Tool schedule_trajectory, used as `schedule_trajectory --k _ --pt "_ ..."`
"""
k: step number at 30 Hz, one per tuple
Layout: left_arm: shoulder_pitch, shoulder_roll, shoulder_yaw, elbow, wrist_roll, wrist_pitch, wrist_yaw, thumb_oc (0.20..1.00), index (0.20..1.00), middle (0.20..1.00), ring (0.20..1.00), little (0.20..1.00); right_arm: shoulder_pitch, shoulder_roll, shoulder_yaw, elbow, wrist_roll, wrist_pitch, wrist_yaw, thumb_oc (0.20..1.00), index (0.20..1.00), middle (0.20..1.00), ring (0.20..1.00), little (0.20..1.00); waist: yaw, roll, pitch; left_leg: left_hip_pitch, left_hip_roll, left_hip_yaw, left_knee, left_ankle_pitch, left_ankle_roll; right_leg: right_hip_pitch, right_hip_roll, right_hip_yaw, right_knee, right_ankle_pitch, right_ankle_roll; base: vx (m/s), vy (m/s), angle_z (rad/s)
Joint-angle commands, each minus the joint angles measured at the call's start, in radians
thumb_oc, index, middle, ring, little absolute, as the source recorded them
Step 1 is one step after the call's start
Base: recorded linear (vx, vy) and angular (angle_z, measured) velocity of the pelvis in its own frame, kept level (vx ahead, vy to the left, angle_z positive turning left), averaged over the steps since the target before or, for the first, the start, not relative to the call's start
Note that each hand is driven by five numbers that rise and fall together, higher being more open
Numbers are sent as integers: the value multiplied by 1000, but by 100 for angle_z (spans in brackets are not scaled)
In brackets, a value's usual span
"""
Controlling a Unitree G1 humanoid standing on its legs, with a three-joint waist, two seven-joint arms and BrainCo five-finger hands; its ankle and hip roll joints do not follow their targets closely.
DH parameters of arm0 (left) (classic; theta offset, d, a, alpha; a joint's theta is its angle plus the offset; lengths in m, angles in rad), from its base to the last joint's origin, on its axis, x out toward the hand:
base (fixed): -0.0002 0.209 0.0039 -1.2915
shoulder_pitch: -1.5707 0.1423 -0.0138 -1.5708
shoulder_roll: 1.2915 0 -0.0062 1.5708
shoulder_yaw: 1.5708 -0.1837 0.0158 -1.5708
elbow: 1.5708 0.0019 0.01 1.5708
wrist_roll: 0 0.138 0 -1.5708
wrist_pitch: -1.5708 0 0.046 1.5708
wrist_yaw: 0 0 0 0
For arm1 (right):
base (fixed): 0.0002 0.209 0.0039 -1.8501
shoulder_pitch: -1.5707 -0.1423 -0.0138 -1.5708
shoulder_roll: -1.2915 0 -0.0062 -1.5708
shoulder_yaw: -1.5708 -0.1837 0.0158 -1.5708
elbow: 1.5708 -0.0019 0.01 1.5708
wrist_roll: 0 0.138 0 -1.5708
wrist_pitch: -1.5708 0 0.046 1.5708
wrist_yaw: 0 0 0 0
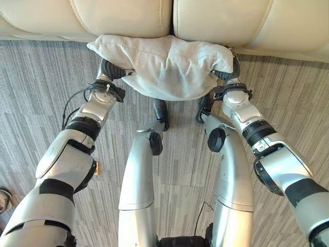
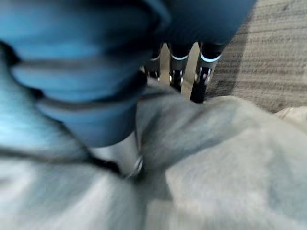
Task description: Pick up all the scattered cushions and arrange them neatly on the sofa.
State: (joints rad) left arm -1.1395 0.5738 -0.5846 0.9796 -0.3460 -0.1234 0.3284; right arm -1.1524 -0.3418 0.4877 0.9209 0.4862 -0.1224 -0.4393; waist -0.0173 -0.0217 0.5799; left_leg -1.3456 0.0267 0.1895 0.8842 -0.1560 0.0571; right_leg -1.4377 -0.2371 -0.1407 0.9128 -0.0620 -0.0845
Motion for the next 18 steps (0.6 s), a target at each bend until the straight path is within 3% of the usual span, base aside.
schedule_trajectory --k 1,9,11,13,14,16,17,18 --pt "75 -85 56 -157 -33 -133 39 200 200 200 200 200 18 160 25 -192 2 -145 33 200 200 200 200 200 16 65 -168 11 -43 -49 -94 10 -37 49 12 90 -40 -84 120 -2 -49 20" --pt "285 -143 136 -403 34 -141 55 200 200 200 200 200 240 133 -51 -356 -36 -155 63 200 200 200 200 200 9 32 -196 209 -11 -58 -228 19 -56 250 30 51 -184 -45 146 -25 3 3" --pt "414 -150 174 -555 76 -141 31 200 200 200 200 200 392 109 -81 -483 -68 -150 108 200 200 200 200 200 0 19 -206 351 0 -52 -303 16 -65 384 30 29 -268 -25 165 11 52 -26" --pt "468 -157 190 -604 79 -144 20 200 200 200 200 200 450 102 -88 -535 -80 -146 123 200 200 200 200 200 -4 14 -208 411 3 -47 -331 15 -68 438 31 19 -300 -15 172 60 28 -15" --pt "578 -169 224 -691 88 -149 4 200 200 200 200 200 576 91 -109 -640 -96 -147 158 200 200 200 200 200 -16 -2 -218 542 8 -38 -397 14 -74 564 36 4 -378 5 185 96 30 -11" --pt "585 -169 225 -696 89 -147 4 200 200 200 200 200 585 91 -108 -646 -97 -144 158 200 200 200 200 200 -16 -2 -215 554 8 -37 -403 16 -74 575 37 4 -385 7 185 93 7 -25" --pt "679 -184 243 -759 94 -150 -21 200 200 200 200 200 692 81 -122 -732 -99 -144 200 200 200 200 200 200 -25 -14 -233 678 6 -29 -470 19 -79 695 44 -11 -460 22 196 191 4 -36" --pt "784 -199 265 -832 91 -155 -43 200 200 200 200 200 793 56 -144 -819 -112 -142 238 200 200 200 200 200 -33 -26 -245 815 0 -14 -559 61 -79 835 51 -34 -555 65 199 366 -2 -34"
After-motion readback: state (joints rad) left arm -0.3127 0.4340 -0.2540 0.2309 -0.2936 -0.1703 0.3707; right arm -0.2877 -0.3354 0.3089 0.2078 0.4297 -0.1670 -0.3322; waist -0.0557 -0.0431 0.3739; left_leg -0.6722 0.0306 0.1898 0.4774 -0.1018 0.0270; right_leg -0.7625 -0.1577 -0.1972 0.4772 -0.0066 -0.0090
